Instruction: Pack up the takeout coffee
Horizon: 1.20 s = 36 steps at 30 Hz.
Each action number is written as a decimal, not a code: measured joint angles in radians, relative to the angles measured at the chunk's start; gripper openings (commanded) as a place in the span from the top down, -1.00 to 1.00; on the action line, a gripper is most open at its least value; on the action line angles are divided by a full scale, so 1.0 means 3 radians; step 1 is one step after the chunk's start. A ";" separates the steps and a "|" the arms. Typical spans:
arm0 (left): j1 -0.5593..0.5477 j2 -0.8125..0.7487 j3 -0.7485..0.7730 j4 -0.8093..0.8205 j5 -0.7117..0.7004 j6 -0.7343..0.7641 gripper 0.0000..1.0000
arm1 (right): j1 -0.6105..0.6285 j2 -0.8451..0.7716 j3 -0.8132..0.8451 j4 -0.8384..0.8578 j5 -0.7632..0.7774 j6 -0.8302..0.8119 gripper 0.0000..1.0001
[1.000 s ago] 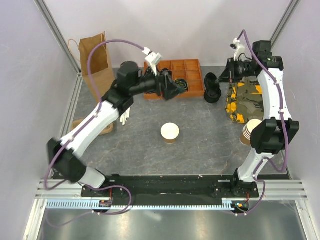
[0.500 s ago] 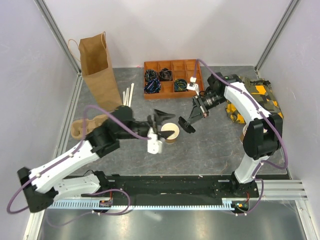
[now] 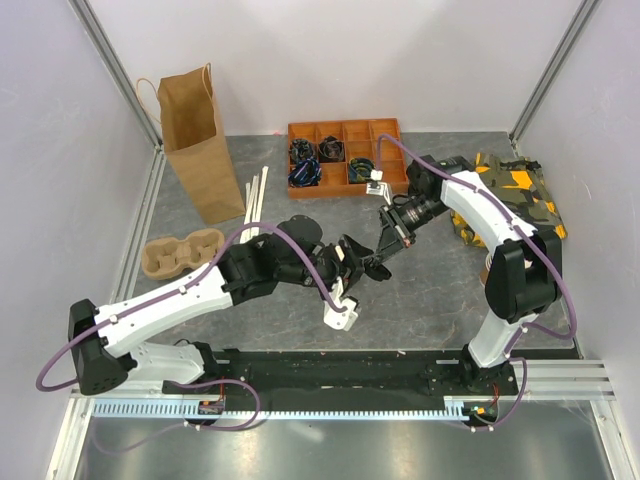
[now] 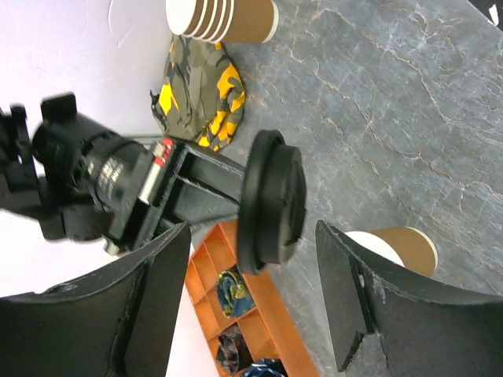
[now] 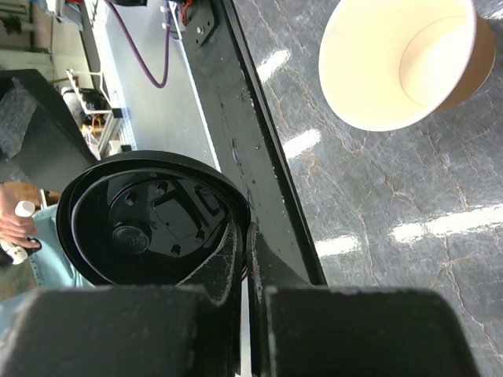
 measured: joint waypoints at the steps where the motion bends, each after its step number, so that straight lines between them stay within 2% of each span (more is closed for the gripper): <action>1: -0.0014 0.0006 0.0005 -0.0003 0.0000 0.0013 -0.45 | 0.0024 0.0000 0.0000 0.0000 0.0023 0.0008 1.00; 5: -0.0057 0.0027 0.0005 -0.0038 0.0001 0.0037 -0.40 | 0.0043 0.0000 0.0000 -0.0001 0.0074 0.0039 1.00; 11: -0.0062 0.0123 0.0045 -0.0125 -0.0009 0.0072 -0.19 | 0.0078 0.0003 0.0089 -0.0001 0.0187 0.0192 1.00; 16: -0.0081 0.0379 0.0224 -0.0177 -0.0161 0.0064 0.12 | 0.0127 0.0003 0.0126 0.0005 0.0317 0.0375 1.00; 17: -0.0081 0.0398 0.0231 -0.0182 -0.0175 0.0058 0.31 | 0.0134 0.0003 0.0126 0.0005 0.0333 0.0395 0.99; 21: -0.0085 0.0407 0.0234 -0.0235 -0.0201 0.0001 0.75 | 0.0141 0.0003 0.0136 0.0001 0.0406 0.0459 0.75; 22: -0.0085 0.0407 0.0234 -0.0248 -0.0210 -0.0029 0.80 | 0.0140 0.0003 0.0154 0.0000 0.0423 0.0478 0.52; 24: -0.0085 0.0407 0.0237 -0.0251 -0.0243 -0.0106 0.91 | 0.0139 0.0005 0.0240 -0.0025 0.0482 0.0510 0.20; 25: -0.0085 0.0407 0.0244 -0.0252 -0.0258 -0.0186 0.92 | 0.0134 0.0018 0.0351 -0.0037 0.0535 0.0526 -0.08; 28: -0.0075 0.0407 0.0286 -0.0249 -0.0285 -0.0529 0.96 | 0.0070 0.0086 0.0830 -0.0046 0.0617 0.0579 -0.48; 33: 0.0168 0.0411 0.0575 -0.0179 -0.0289 -0.1654 0.96 | -0.0432 0.0273 0.1795 0.0011 0.0651 0.0643 -0.55; 36: 0.0516 0.0389 0.0678 0.0095 -0.0231 -0.2538 0.96 | -0.0726 0.0299 0.1957 0.0170 0.0642 0.0755 -0.54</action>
